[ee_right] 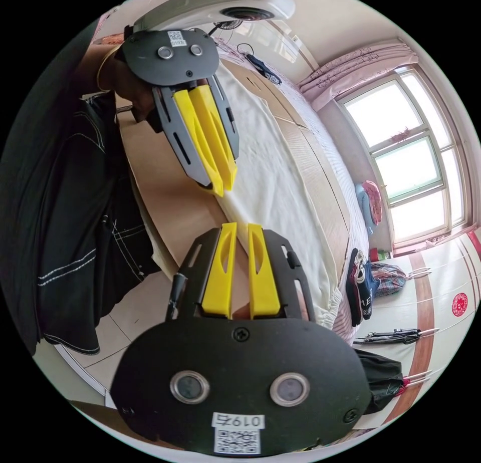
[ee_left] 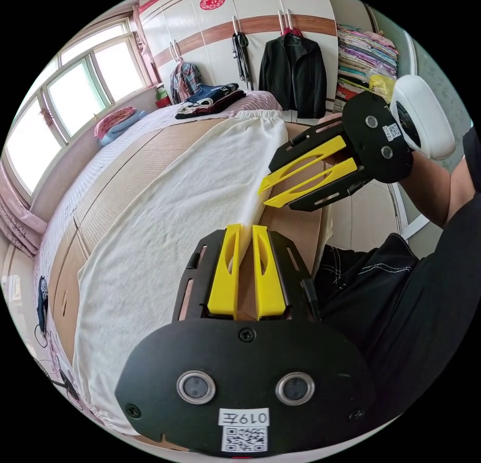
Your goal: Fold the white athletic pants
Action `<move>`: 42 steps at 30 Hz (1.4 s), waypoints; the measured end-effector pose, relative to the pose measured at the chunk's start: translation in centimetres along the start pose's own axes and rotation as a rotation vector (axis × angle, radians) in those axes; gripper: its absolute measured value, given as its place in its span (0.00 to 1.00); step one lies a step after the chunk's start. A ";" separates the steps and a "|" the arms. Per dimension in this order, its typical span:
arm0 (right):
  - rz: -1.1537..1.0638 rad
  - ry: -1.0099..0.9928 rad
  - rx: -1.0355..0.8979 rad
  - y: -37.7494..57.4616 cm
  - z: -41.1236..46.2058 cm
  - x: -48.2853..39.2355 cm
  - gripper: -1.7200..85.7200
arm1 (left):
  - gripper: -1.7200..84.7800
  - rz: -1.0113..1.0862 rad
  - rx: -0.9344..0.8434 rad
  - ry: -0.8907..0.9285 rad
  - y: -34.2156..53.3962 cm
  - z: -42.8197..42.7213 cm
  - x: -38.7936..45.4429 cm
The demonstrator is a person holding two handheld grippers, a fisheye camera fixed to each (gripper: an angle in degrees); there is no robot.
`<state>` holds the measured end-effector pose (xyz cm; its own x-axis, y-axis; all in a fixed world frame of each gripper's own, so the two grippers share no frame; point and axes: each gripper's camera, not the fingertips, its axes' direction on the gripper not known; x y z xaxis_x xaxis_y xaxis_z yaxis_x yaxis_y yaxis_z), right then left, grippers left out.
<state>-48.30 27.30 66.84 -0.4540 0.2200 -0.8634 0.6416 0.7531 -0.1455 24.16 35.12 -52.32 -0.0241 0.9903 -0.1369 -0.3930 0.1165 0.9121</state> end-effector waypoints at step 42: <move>-0.031 0.075 -0.050 5.4 2.1 -2.2 0.02 | 0.03 0.003 -0.026 0.037 -0.7 1.0 -0.9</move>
<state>-42.54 29.60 66.99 -0.5194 0.2407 -0.8199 0.5957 0.7899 -0.1455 25.38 34.27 -52.42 -0.0595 0.9870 -0.1492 -0.4163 0.1113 0.9024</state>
